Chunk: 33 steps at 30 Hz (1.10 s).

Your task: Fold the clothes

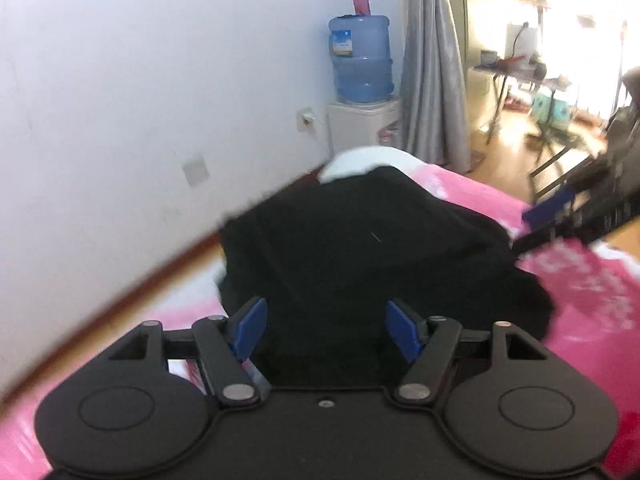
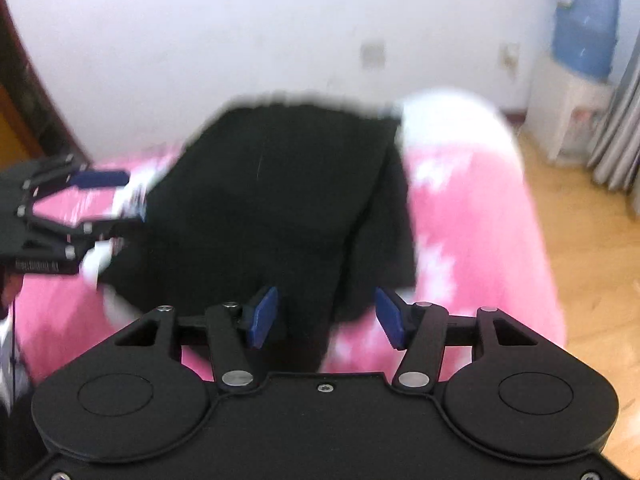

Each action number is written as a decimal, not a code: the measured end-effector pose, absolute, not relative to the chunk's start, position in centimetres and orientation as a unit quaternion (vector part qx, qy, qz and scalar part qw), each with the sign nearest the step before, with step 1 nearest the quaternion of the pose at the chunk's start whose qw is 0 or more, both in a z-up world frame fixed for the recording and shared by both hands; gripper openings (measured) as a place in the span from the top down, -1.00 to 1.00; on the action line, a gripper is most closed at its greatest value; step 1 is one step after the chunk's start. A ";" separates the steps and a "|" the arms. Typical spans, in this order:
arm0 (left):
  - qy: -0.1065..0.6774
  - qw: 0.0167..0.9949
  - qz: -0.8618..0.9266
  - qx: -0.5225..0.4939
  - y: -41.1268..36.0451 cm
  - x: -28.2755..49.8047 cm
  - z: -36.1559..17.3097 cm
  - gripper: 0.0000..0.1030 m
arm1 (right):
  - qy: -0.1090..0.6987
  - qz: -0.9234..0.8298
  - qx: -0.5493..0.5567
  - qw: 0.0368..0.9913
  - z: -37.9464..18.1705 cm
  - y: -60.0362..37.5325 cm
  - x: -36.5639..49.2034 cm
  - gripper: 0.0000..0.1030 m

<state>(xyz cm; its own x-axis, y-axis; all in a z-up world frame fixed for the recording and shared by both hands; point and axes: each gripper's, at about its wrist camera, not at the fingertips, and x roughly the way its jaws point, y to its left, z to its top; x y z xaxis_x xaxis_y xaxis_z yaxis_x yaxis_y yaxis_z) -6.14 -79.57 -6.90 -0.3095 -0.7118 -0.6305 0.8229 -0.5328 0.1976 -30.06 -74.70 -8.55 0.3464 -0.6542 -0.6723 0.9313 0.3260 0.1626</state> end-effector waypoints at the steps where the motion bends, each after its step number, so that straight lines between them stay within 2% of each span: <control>1: 0.072 0.473 -0.809 0.342 -81.4 -7.0 -7.3 -0.25 | 0.240 -0.518 0.251 0.782 -7.8 -76.5 -29.1 -0.04; 3: 0.082 0.463 -0.818 0.332 -84.1 -8.0 -8.4 -0.25 | 0.226 -0.510 0.237 0.796 -7.5 -79.1 -27.5 -0.03; 6: 0.153 0.435 -0.829 0.315 -86.5 -8.0 -10.4 -0.24 | 0.205 -0.474 0.211 0.830 -8.4 -81.4 -25.5 0.00; 8: 0.195 0.427 -0.835 0.287 -86.5 -6.5 -11.7 -0.28 | 0.251 -0.468 0.191 0.826 -10.0 -81.8 -24.1 0.02; 10: 0.172 0.422 -0.841 0.291 -84.6 -5.4 -12.3 -0.28 | 0.277 -0.468 0.197 0.816 -11.4 -82.0 -23.9 0.03; 14: 0.128 0.414 -0.838 0.333 -81.1 -4.1 -12.4 -0.32 | 0.245 -0.471 0.235 0.814 -12.6 -80.4 -26.9 0.03; 18: 0.182 0.423 -0.824 0.329 -80.1 -2.2 -12.8 -0.35 | 0.264 -0.482 0.240 0.801 -12.8 -77.9 -27.7 0.01; 21: 0.183 0.443 -0.822 0.308 -79.3 -1.9 -10.9 -0.34 | 0.276 -0.484 0.259 0.789 -11.3 -77.1 -27.9 0.02; 23: 0.168 0.444 -0.839 0.266 -79.3 -2.1 -8.5 -0.34 | 0.249 -0.490 0.255 0.796 -9.4 -77.4 -28.4 0.02; 26: 0.171 0.448 -0.839 0.257 -82.0 -3.7 -7.3 -0.34 | 0.221 -0.507 0.234 0.800 -7.9 -79.2 -27.5 0.02; 29: 0.159 0.431 -0.835 0.304 -85.1 -6.3 -9.4 -0.36 | 0.208 -0.515 0.243 0.795 -8.2 -83.1 -27.0 0.00; 31: 0.144 0.416 -0.835 0.330 -85.2 -6.9 -11.7 -0.42 | 0.211 -0.482 0.314 0.790 -11.2 -86.1 -27.2 0.03; 33: 0.147 0.427 -0.839 0.304 -84.0 -5.6 -12.0 -0.41 | 0.202 -0.475 0.310 0.799 -12.3 -86.0 -28.4 0.03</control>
<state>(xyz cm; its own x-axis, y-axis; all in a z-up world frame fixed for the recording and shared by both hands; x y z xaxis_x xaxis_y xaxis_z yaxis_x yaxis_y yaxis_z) -5.60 -83.97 -11.95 -0.4512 -0.6267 -0.6353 0.8055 -0.5924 0.0124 -28.36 -86.03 -12.30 0.4674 -0.6326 -0.6175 0.8835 0.3574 0.3027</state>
